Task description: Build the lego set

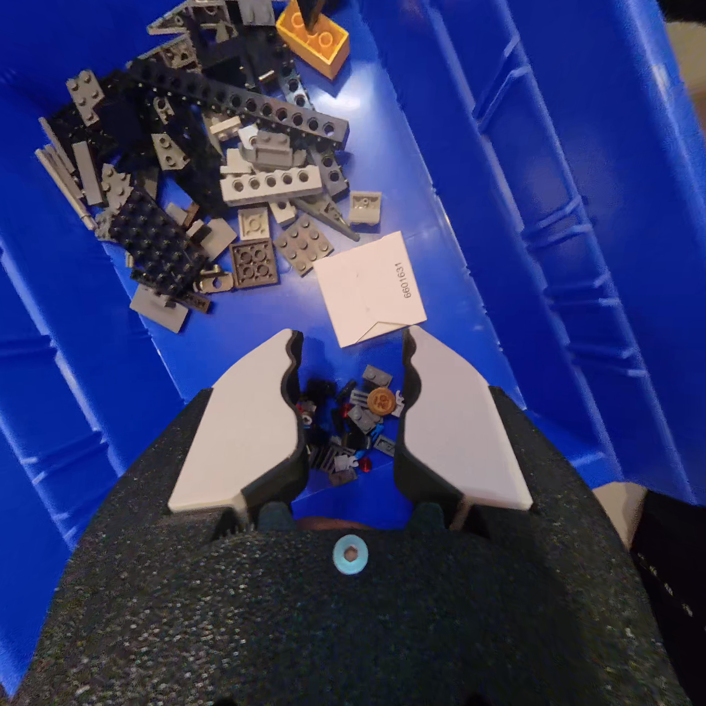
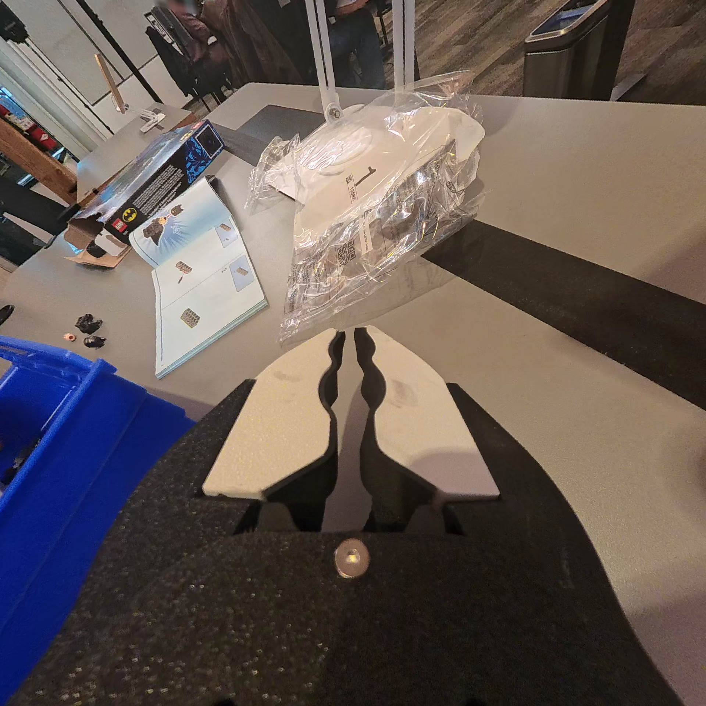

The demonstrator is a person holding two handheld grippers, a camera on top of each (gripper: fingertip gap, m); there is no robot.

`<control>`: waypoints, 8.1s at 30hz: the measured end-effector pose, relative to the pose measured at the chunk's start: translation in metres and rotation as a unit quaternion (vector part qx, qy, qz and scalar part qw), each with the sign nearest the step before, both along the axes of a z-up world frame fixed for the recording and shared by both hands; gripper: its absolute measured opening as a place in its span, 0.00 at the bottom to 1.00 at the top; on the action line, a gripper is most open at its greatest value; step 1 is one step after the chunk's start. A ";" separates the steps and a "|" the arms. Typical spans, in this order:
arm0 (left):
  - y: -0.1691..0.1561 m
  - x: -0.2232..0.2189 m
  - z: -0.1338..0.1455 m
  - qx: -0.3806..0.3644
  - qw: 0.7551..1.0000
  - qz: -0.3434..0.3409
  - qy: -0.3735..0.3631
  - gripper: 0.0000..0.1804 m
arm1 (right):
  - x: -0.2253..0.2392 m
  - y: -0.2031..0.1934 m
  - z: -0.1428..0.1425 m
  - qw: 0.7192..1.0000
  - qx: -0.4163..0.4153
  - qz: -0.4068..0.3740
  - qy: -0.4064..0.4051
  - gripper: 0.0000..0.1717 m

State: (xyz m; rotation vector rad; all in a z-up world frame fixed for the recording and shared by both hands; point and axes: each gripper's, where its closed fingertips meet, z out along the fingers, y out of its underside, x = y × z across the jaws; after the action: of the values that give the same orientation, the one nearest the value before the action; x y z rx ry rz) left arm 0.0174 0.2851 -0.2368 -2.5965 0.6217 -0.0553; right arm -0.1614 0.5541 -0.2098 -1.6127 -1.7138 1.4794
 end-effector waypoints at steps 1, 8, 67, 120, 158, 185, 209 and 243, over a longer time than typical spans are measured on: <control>0.002 0.002 -0.002 -0.006 1.000 -0.001 0.006 0.28 | 0.000 0.000 0.000 1.000 -0.001 0.000 0.000 0.04; 0.011 0.019 -0.012 -0.025 1.000 -0.013 0.011 0.30 | 0.000 0.000 0.001 1.000 -0.003 0.000 0.002 0.04; -0.184 -0.124 0.000 0.165 0.945 0.240 -0.148 0.28 | 0.112 -0.080 0.083 0.955 0.267 -0.051 -0.118 0.16; -0.173 -0.100 -0.019 0.143 0.956 0.240 -0.086 0.28 | 0.242 -0.234 0.048 0.900 0.406 0.020 -0.158 0.27; -0.148 -0.113 0.009 0.229 0.923 0.281 -0.126 0.28 | 0.121 -0.386 -0.010 0.971 0.226 0.034 -0.077 0.19; -0.165 -0.094 0.023 0.297 0.946 0.131 -0.027 0.28 | 0.085 -0.429 -0.005 0.978 -0.165 0.090 -0.094 0.06; -0.178 -0.070 0.034 0.215 0.925 0.022 -0.311 0.12 | 0.108 -0.433 0.013 0.959 -0.047 0.261 -0.101 0.05; -0.171 -0.095 0.068 0.272 0.820 0.105 -0.493 0.05 | 0.090 -0.432 0.037 0.948 -0.180 0.261 -0.010 0.06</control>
State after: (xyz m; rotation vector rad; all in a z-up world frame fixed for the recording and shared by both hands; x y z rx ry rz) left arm -0.0774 0.1144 -0.1684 -1.7085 -0.0542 -0.9348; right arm -0.0711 0.1217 -0.1729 -1.3884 -2.0863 2.1354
